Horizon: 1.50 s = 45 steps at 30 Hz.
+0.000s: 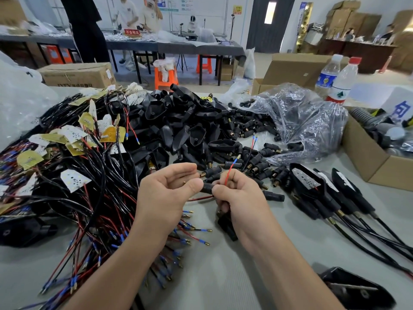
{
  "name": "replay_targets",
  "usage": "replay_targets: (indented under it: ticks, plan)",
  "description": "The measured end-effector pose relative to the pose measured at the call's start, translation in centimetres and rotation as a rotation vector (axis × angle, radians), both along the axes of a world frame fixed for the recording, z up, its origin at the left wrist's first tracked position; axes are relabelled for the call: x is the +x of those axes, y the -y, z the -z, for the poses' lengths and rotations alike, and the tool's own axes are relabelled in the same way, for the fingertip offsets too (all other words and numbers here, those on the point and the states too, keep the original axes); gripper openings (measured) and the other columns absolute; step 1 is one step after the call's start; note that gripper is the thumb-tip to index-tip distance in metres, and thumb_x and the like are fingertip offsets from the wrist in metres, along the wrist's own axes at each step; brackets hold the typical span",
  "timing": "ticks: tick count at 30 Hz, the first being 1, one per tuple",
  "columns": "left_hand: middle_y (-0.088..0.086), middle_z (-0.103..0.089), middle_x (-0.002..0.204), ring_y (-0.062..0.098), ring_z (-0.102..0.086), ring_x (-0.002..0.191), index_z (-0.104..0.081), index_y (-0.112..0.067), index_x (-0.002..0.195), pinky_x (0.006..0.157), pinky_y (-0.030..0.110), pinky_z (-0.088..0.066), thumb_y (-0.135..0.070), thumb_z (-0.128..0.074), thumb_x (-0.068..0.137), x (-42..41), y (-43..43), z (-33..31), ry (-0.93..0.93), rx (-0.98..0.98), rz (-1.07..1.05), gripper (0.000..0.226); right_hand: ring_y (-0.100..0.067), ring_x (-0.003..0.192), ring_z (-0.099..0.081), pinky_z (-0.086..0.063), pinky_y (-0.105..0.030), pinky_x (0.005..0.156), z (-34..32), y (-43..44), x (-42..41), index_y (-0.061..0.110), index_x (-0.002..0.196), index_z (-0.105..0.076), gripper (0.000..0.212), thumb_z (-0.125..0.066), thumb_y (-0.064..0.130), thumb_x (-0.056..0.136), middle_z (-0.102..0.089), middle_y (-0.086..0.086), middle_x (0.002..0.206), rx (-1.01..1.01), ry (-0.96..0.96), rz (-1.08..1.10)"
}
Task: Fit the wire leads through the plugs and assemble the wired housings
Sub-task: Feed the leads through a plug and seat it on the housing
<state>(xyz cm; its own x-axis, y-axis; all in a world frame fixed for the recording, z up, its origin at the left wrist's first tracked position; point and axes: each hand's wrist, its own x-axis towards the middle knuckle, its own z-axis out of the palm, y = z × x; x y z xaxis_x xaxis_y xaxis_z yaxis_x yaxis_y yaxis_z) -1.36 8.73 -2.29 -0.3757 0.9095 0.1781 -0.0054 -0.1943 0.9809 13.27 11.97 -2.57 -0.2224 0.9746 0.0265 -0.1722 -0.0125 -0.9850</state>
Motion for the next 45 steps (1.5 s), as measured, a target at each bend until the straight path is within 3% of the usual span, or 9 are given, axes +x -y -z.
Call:
replay_targets:
  ticks: [2, 7, 16, 19, 22, 27, 37, 41, 45]
  plan:
    - [0.001, -0.081, 0.089, 0.014, -0.078, 0.084, -0.083, -0.025, 0.089, 0.068, 0.017, -0.058, -0.005, -0.081, 0.084, 0.2, 0.1, -0.1, 0.049, -0.034, -0.024, 0.02, -0.012, 0.055, -0.037, -0.029, -0.023, 0.05, -0.2, 0.0, 0.0, 0.014, 0.075, -0.051, 0.031, -0.057, -0.013, 0.089, -0.047, -0.01, 0.071, -0.019, -0.041, 0.018]
    - [0.01, -0.08, 0.086, 0.02, -0.077, 0.076, -0.084, -0.023, 0.08, 0.062, 0.021, -0.059, -0.008, -0.073, 0.089, 0.3, 0.1, -0.8, 0.178, -0.071, 0.028, 0.021, -0.016, 0.058, -0.04, -0.031, -0.026, 0.051, -0.3, 0.0, 0.0, 0.013, 0.074, -0.051, 0.031, -0.056, -0.013, 0.09, -0.046, -0.012, 0.076, -0.048, -0.093, 0.02]
    - [0.007, -0.079, 0.081, 0.016, -0.076, 0.072, -0.082, -0.026, 0.073, 0.063, 0.02, -0.059, -0.013, -0.067, 0.097, -0.8, -0.1, -1.0, 0.242, 0.022, -0.185, 0.031, -0.02, 0.056, -0.055, -0.044, -0.029, 0.056, -0.2, -0.1, 0.5, 0.012, 0.08, -0.055, 0.021, -0.069, 0.0, 0.089, -0.057, -0.017, 0.063, 0.061, 0.148, 0.036]
    - [0.006, -0.079, 0.084, 0.014, -0.076, 0.073, -0.081, -0.024, 0.083, 0.064, 0.02, -0.059, -0.015, -0.066, 0.098, -0.7, -0.2, -0.8, 0.288, 0.029, -0.199, 0.023, -0.017, 0.05, -0.056, -0.045, -0.024, 0.051, -0.2, 0.0, 0.6, 0.013, 0.079, -0.055, 0.022, -0.07, 0.001, 0.089, -0.064, -0.019, 0.062, 0.05, 0.151, 0.016]
    - [0.003, -0.08, 0.1, 0.015, -0.077, 0.092, -0.076, -0.024, 0.105, 0.071, 0.021, -0.06, -0.022, -0.064, 0.098, -0.2, -0.4, -0.5, 0.259, -0.069, -0.058, 0.014, -0.02, 0.054, -0.06, -0.046, -0.026, 0.052, -0.2, 0.1, 0.4, 0.012, 0.078, -0.053, 0.023, -0.07, 0.001, 0.089, -0.062, -0.016, 0.06, 0.049, 0.115, 0.036]
    - [0.014, -0.079, 0.103, 0.025, -0.078, 0.087, -0.084, -0.02, 0.093, 0.072, 0.028, -0.062, -0.017, -0.055, 0.104, 0.6, 0.0, -0.8, 0.272, -0.156, 0.174, 0.03, -0.023, 0.057, -0.062, -0.049, -0.026, 0.053, -0.4, 0.3, 0.2, 0.01, 0.078, -0.052, 0.024, -0.067, -0.003, 0.091, -0.062, -0.013, 0.062, 0.065, 0.062, 0.032]
    - [0.012, -0.079, 0.102, 0.019, -0.078, 0.088, -0.084, -0.017, 0.091, 0.065, 0.022, -0.06, -0.014, -0.054, 0.103, 0.4, 0.3, -0.9, 0.435, -0.108, 0.033, 0.032, -0.023, 0.062, -0.06, -0.047, -0.037, 0.063, -0.3, 0.6, -0.1, 0.02, 0.072, -0.056, 0.027, -0.073, 0.004, 0.085, -0.067, -0.027, 0.071, 0.07, 0.181, 0.062]
    - [0.012, -0.08, 0.099, 0.022, -0.078, 0.093, -0.083, -0.016, 0.084, 0.07, 0.025, -0.062, -0.015, -0.053, 0.106, 0.6, 0.0, -0.7, 0.39, -0.096, 0.015, 0.037, -0.021, 0.061, -0.058, -0.044, -0.035, 0.062, -0.1, 0.8, -0.2, 0.022, 0.074, -0.057, 0.02, -0.074, 0.013, 0.08, -0.069, -0.024, 0.072, 0.076, 0.234, 0.072]
    - [0.006, -0.08, 0.102, 0.017, -0.076, 0.093, -0.082, -0.021, 0.083, 0.071, 0.023, -0.06, -0.013, -0.056, 0.103, 0.5, 0.0, -0.4, 0.225, -0.114, 0.076, 0.034, -0.021, 0.057, -0.069, -0.053, -0.028, 0.056, -0.1, 0.8, -0.4, 0.016, 0.076, -0.054, 0.025, -0.07, -0.001, 0.086, -0.065, -0.016, 0.061, 0.047, 0.149, 0.083]
